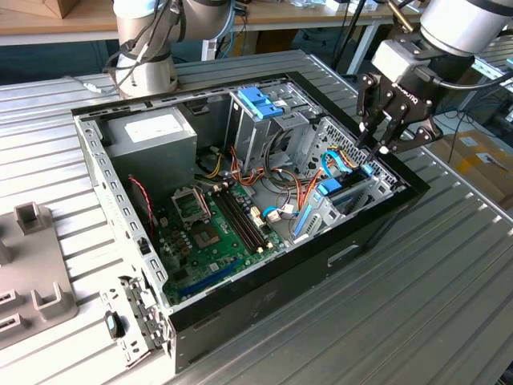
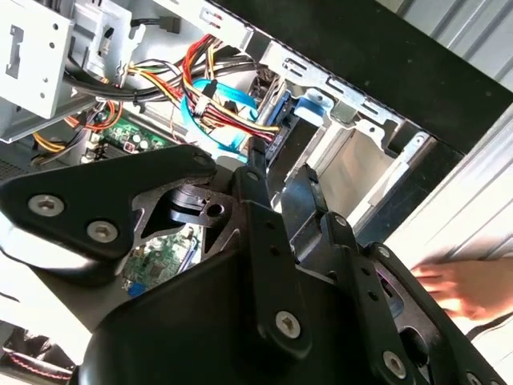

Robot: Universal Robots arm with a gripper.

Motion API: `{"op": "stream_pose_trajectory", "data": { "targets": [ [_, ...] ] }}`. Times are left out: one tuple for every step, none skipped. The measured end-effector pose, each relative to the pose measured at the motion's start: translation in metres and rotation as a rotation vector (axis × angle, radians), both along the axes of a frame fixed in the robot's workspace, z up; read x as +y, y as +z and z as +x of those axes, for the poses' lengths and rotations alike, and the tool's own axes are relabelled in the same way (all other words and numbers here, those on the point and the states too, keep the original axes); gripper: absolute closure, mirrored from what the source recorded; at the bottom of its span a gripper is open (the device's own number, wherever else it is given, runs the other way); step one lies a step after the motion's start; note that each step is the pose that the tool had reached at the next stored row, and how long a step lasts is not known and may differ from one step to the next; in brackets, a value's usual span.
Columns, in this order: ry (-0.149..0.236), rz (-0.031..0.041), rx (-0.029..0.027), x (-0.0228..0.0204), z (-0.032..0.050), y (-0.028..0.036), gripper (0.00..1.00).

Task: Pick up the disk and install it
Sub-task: 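Insert the second disk wire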

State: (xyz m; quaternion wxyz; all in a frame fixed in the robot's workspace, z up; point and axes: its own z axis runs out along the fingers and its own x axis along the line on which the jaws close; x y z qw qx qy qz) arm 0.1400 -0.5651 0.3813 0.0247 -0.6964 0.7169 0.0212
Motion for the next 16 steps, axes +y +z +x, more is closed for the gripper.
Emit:
{"op": "stream_pose_trajectory", "data": {
  "targets": [
    [0.0,0.0001,0.0,0.0,0.0,0.0,0.64],
    [0.0,-0.0001,0.0,0.0,0.0,0.0001,0.64],
    [0.0,-0.0002,0.0,0.0,0.0,0.0002,0.64],
    [0.0,-0.0001,0.0,0.0,0.0,0.0002,0.64],
    [0.0,-0.0003,0.0,0.0,-0.0003,0.0003,0.64],
    [0.0,-0.0005,-0.0001,0.0001,-0.0026,0.0003,0.64],
    [0.0,-0.0002,0.0,0.0,-0.0061,0.0001,0.64],
    [0.0,-0.0002,0.0,0.0,-0.0079,0.0,0.64],
    [0.0,-0.0001,0.0,0.0,-0.0111,-0.0002,0.64],
    [0.0,-0.0001,0.0,0.0,-0.0134,-0.0003,0.64],
    [0.0,-0.0001,0.0,0.0,-0.0143,-0.0003,0.64],
    [0.0,-0.0001,0.0,0.0,-0.0144,-0.0003,0.64],
    [0.0,-0.0002,0.0,0.0,-0.0148,-0.0003,0.64],
    [0.0,-0.0002,0.0,0.0,-0.0153,-0.0003,0.64],
    [0.0,-0.0003,0.0,0.0,-0.0154,-0.0003,0.64],
    [0.0,-0.0002,0.0,0.0,-0.0155,-0.0003,0.64]
  ]
}}
